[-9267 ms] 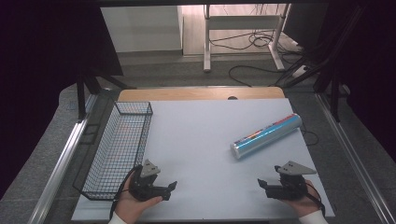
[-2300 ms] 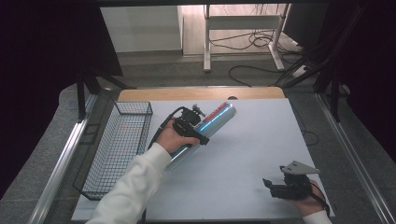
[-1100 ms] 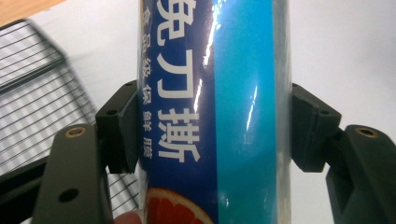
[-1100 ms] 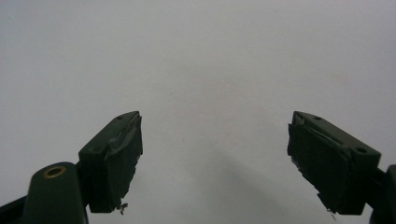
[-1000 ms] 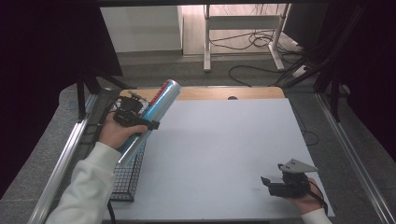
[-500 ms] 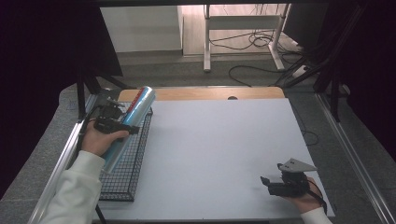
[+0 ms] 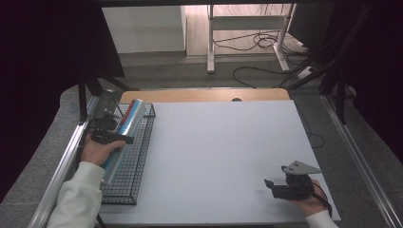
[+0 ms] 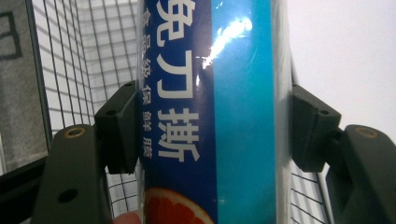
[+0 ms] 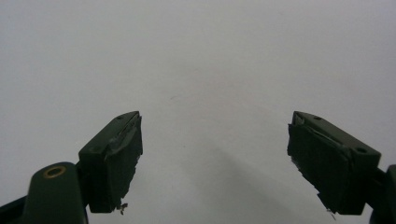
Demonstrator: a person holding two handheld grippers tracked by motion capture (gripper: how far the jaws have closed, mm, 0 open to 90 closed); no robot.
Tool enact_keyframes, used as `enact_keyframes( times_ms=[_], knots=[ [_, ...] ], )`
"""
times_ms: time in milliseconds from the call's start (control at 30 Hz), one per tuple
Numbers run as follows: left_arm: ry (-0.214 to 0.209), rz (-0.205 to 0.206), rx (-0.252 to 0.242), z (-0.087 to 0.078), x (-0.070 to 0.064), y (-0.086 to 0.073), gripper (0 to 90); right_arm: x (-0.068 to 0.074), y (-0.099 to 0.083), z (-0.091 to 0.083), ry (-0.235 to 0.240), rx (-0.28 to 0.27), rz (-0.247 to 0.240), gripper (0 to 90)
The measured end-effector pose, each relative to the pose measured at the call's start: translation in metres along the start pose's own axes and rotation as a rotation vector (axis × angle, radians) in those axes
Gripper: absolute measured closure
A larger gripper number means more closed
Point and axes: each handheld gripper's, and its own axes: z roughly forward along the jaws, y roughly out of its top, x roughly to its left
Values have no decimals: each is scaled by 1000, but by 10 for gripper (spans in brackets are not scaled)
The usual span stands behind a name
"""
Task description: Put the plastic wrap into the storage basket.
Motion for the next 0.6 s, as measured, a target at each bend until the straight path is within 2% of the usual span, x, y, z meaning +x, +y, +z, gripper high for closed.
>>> enact_keyframes(
  times_ms=[367,500,600],
  knots=[
    [22,-12,56,26,1,-8,316,0,-1,0,-2,3,-4,180],
    [49,-2,78,35,-2,-10,316,0,-1,0,-3,0,-6,180],
    [57,25,100,40,-5,-13,316,0,-2,0,-3,3,-6,180]
  ],
)
